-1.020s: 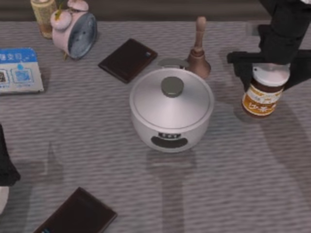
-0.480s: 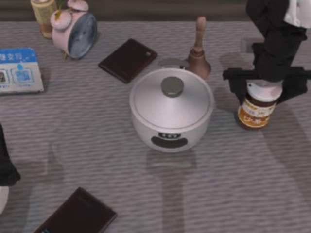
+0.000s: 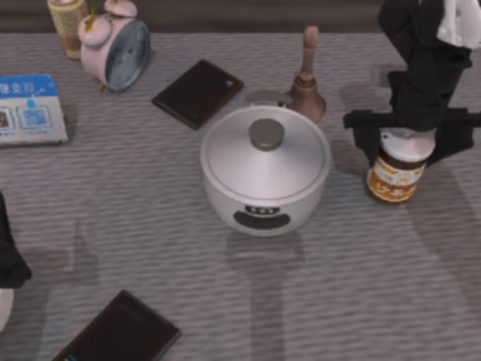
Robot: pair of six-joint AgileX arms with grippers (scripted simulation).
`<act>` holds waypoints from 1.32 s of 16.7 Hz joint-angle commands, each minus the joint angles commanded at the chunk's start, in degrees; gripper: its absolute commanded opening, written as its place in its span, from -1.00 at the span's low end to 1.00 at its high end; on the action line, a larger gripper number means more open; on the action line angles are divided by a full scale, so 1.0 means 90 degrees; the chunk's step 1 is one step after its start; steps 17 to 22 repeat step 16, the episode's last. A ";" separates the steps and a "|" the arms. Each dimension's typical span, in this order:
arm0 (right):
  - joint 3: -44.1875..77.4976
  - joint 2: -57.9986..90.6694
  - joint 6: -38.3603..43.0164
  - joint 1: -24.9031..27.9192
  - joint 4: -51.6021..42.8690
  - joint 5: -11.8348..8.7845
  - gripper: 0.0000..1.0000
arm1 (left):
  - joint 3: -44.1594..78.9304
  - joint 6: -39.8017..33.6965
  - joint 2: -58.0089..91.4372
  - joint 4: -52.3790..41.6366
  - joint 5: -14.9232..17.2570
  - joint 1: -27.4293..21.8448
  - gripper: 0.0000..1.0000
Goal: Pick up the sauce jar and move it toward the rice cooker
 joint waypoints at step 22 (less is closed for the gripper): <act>0.0000 0.0000 0.0000 0.0000 0.0000 0.0000 1.00 | 0.0000 0.0000 0.0000 0.0000 0.0000 0.0000 1.00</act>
